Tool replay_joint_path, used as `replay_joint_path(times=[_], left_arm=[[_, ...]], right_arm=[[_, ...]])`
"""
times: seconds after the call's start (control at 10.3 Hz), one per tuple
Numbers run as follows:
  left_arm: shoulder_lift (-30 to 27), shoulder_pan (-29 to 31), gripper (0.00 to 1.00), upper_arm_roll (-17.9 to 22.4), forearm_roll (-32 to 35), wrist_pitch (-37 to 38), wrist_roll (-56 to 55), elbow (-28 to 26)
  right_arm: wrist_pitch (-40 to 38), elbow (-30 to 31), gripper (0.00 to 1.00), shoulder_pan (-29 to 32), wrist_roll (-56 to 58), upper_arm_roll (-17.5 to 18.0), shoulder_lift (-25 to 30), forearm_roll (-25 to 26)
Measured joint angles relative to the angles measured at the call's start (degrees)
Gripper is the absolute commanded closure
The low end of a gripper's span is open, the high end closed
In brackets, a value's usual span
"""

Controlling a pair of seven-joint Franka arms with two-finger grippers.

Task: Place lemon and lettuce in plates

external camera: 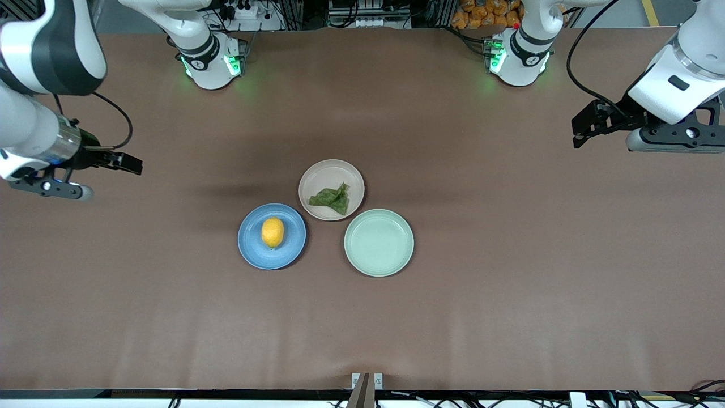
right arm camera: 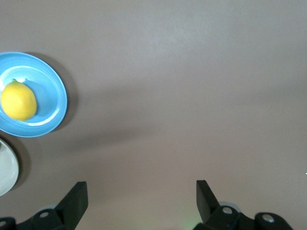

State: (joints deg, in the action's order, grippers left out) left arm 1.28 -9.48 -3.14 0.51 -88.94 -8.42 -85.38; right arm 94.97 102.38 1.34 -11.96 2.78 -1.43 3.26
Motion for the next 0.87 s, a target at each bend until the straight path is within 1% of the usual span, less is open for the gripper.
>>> replay_joint_path(times=[0.39, 0.48, 0.68, 0.87], left_arm=[[0.0, 0.0, 0.0, 0.0, 0.0, 0.0, 0.0, 0.0], [0.0, 0.0, 0.0, -0.01, 0.0, 0.0, 0.0, 0.0], [0.0, 0.0, 0.0, -0.03, 0.0, 0.0, 0.0, 0.0], [0.0, -0.01, 0.0, -0.07, 0.0, 0.0, 0.0, 0.0]], right_arm=[[-1.15, -5.23, 0.0, -0.99, 1.35, 0.71, -0.41, -0.14], [-1.42, -5.66, 0.0, -1.06, 5.63, 0.74, -0.53, -0.3], [-1.49, -5.85, 0.0, -0.28, 19.8, 0.18, -0.73, -0.95], [-1.5, -6.17, 0.0, 0.14, 23.47, -0.18, -0.84, -1.12]])
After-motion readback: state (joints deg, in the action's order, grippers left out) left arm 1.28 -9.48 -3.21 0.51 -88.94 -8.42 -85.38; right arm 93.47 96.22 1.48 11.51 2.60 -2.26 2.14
